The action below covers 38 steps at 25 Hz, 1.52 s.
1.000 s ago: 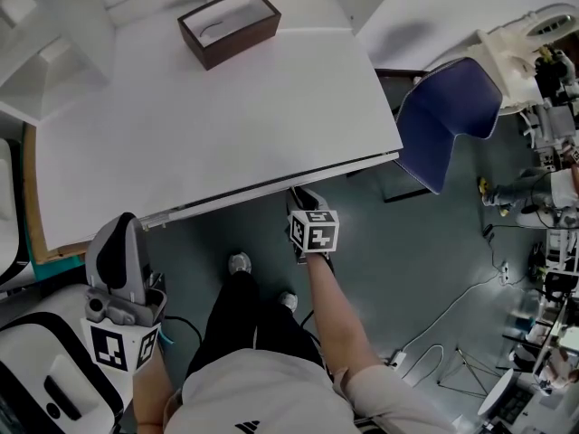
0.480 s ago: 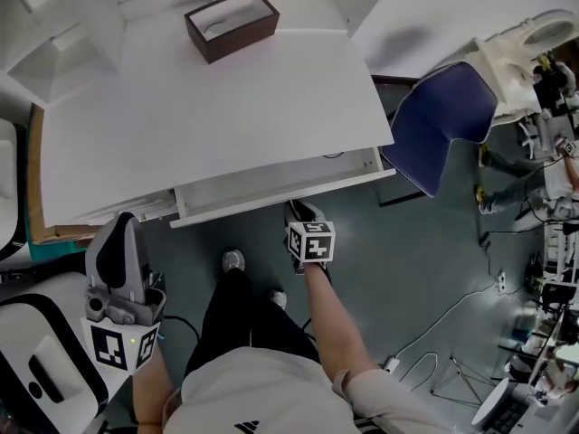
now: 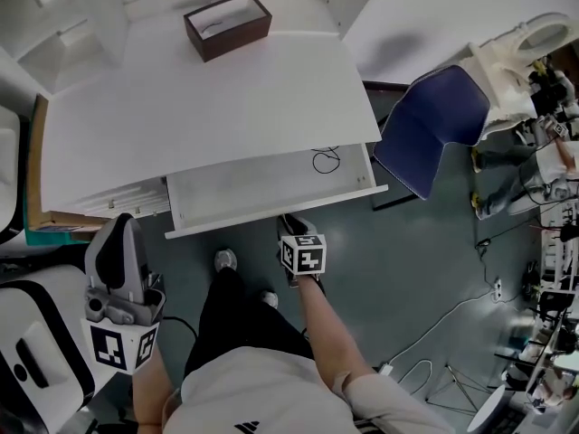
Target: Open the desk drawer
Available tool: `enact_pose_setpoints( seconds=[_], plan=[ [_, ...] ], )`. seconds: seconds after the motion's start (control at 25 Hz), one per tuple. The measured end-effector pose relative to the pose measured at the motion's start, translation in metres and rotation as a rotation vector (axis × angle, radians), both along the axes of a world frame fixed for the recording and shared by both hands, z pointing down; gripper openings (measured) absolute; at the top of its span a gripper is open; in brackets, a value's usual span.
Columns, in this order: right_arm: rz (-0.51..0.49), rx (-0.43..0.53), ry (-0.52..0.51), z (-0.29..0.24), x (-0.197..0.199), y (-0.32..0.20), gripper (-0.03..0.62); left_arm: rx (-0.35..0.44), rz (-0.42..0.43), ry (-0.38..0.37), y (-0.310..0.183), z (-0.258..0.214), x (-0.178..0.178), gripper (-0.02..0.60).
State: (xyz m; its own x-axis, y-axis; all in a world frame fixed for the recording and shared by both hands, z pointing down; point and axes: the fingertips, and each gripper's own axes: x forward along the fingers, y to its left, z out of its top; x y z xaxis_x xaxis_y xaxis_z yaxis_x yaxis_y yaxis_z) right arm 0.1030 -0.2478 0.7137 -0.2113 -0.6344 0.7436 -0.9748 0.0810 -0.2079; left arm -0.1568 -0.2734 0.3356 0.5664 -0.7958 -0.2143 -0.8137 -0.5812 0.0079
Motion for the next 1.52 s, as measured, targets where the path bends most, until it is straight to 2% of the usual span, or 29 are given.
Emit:
enact_pose_setpoints(
  seconds=[0.92,1.52],
  plan=[
    [-0.044,-0.003,-0.025,0.001,0.0,0.059,0.069,0.041,-0.085,-0.003,0.064,-0.017,0.009,0.005],
    [-0.077,-0.001,-0.036,-0.006,0.0,0.069,0.08,0.073,-0.115,-0.013,0.092,-0.027,0.011,0.005]
  ],
)
